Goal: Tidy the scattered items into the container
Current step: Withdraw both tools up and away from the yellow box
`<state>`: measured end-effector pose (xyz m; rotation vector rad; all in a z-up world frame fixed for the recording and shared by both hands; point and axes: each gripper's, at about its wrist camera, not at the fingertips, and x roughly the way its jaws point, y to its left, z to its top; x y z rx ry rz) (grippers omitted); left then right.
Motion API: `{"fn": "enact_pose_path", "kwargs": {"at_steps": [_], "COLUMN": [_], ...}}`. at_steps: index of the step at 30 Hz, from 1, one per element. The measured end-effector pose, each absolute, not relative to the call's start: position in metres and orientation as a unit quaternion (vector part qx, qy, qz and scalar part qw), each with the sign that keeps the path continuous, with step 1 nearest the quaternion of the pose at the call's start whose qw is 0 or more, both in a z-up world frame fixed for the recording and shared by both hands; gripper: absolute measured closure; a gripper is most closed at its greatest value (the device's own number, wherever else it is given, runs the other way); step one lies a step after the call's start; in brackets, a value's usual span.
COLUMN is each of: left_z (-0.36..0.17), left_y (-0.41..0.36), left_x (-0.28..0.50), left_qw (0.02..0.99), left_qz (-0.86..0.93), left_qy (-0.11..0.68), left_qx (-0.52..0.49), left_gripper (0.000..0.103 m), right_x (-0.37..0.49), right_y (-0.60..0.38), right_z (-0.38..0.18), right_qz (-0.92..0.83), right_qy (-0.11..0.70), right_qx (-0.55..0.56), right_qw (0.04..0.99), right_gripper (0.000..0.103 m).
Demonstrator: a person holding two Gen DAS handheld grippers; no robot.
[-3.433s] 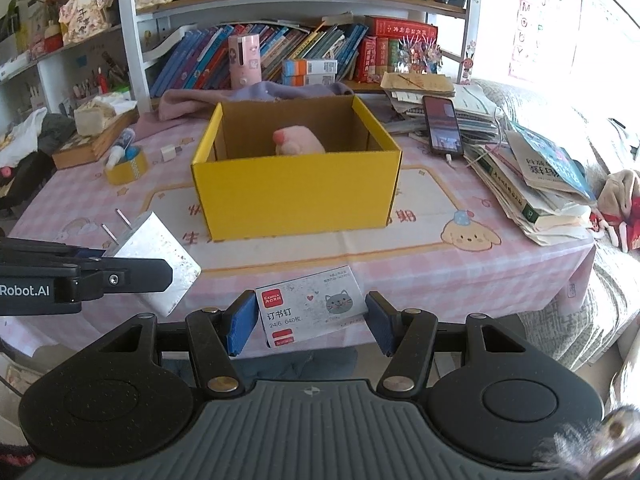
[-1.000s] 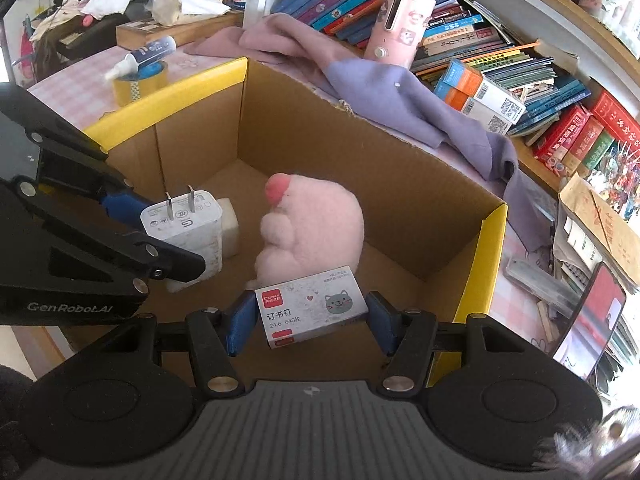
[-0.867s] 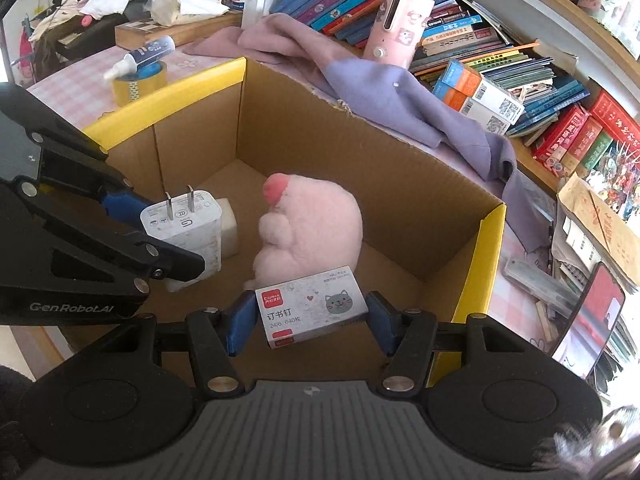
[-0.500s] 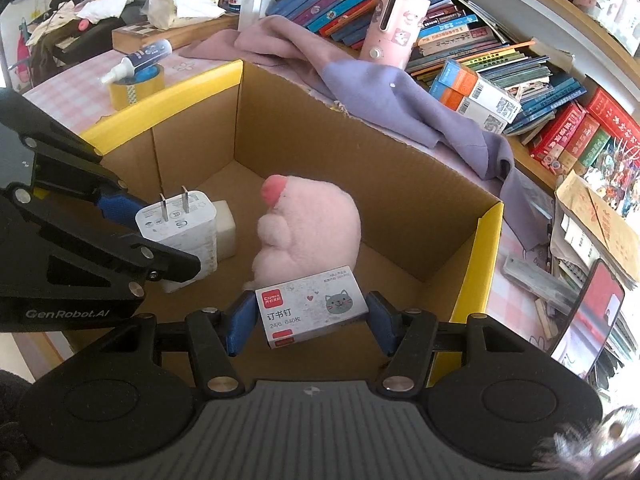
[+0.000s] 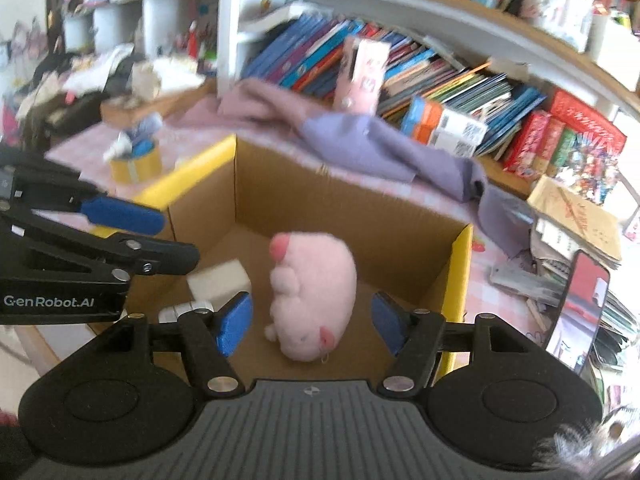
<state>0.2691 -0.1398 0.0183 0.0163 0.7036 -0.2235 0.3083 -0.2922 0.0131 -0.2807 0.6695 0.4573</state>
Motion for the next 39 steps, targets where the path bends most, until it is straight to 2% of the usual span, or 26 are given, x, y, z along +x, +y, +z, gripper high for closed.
{"fn": "enact_pose_path", "kwargs": {"at_steps": [3, 10, 32, 39], "left_z": [0.027, 0.041, 0.030, 0.022], "left_y": [-0.131, -0.113, -0.053, -0.028], "left_x": [0.258, 0.233, 0.142, 0.103], "left_qw": [0.941, 0.953, 0.955, 0.949], "left_qz": [-0.104, -0.104, -0.146, -0.147], "left_qy": [0.323, 0.285, 0.260, 0.278], "left_qx": [-0.001, -0.014, -0.007, -0.004], "left_gripper": [0.064, 0.044, 0.027, 0.023], "right_x": [0.297, 0.269, 0.142, 0.090], "right_y": [-0.292, -0.295, -0.253, -0.230], "right_z": [0.022, 0.041, 0.038, 0.027], "right_qz": [0.204, 0.147, -0.005, -0.016], "right_qy": [0.303, 0.260, 0.224, 0.243], "right_qx": [-0.122, -0.091, -0.064, -0.056], "right_qw": [0.923, 0.950, 0.973, 0.968], "right_gripper": [0.039, 0.038, 0.038, 0.037]}}
